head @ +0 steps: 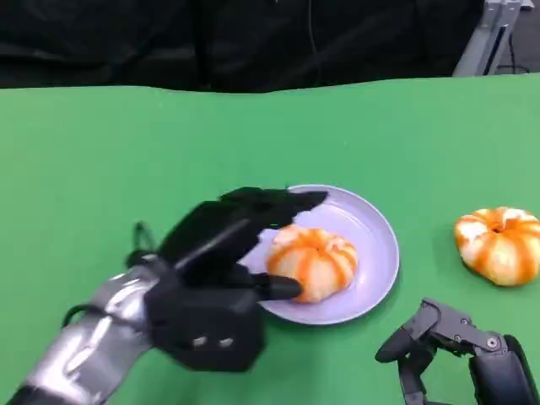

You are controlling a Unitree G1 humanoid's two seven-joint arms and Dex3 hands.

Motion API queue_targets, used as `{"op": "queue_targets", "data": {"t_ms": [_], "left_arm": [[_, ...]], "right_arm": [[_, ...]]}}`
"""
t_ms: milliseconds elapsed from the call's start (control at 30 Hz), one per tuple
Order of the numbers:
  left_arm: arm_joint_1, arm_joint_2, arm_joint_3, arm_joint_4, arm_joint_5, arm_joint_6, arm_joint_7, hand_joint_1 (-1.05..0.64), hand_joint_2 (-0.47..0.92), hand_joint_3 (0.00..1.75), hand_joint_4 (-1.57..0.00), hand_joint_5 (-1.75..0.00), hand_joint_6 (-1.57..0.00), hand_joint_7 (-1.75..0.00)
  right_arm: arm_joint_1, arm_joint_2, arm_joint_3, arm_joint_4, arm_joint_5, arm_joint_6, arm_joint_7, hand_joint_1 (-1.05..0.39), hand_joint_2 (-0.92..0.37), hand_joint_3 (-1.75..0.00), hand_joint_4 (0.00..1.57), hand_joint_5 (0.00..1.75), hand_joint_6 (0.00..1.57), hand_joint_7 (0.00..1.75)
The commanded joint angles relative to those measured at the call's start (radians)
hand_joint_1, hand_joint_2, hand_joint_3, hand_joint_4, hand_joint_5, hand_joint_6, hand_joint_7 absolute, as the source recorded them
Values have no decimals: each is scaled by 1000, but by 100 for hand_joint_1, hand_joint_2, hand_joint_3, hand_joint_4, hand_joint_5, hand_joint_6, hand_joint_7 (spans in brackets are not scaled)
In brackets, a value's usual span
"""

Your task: Grasp the bread from the table and place it into the plate.

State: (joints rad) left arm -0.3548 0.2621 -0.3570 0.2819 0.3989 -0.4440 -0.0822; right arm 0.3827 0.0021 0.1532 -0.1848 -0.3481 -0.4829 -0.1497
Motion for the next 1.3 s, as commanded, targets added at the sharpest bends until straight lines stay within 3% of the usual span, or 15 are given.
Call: {"op": "queue_targets", "data": {"t_ms": [33, 233, 400, 433, 533, 600, 700, 900, 1300], "left_arm": [[115, 8, 91, -100, -180, -20, -58, -42, 92, 19, -28, -86, -51, -11], [293, 9, 180, -206, -308, -86, -70, -29, 92, 16, -47, -106, -72, -26], [402, -21, 227, -217, -370, -140, -66, -13, 91, 14, -70, -125, -89, -68], [418, -31, 233, -220, -386, -136, -67, -10, 86, 24, -72, -127, -90, -77], [457, -55, 249, -236, -417, -113, -70, -2, 49, 100, -75, -134, -87, -98], [491, -74, 257, -253, -451, -93, -74, 3, 41, 124, -78, -142, -86, -108], [516, -88, 266, -252, -464, -95, -79, 6, 36, 143, -84, -155, -83, -128], [508, -105, 290, -212, -461, -123, -87, 4, 33, 149, -90, -169, -86, -149], [508, -117, 297, -187, -454, -141, -122, 0, 28, 150, -92, -174, -86, -155]], "right_arm": [[6, -5, -3, -11, 10, 4, -3, 7, -28, -139, 75, 161, 82, 127], [6, -8, -4, -13, 16, 3, 0, 6, -29, -137, 76, 161, 82, 127], [8, -13, -8, -10, 21, -1, 4, 7, -28, -138, 76, 161, 82, 127], [8, -14, -10, -9, 23, -3, 4, 7, -28, -138, 76, 161, 82, 127], [8, -16, -14, -8, 25, -6, 5, 6, -29, -137, 76, 160, 82, 127], [10, -21, -19, -9, 30, -9, 8, 7, -29, -137, 76, 160, 82, 127], [13, -28, -26, -10, 28, -13, 10, 7, -29, -137, 77, 159, 82, 126], [17, -35, -27, -6, 40, -21, 17, 6, -31, -135, 77, 158, 82, 125], [25, -32, -25, -7, 46, -23, 20, 5, -30, -135, 76, 158, 82, 125]]}}
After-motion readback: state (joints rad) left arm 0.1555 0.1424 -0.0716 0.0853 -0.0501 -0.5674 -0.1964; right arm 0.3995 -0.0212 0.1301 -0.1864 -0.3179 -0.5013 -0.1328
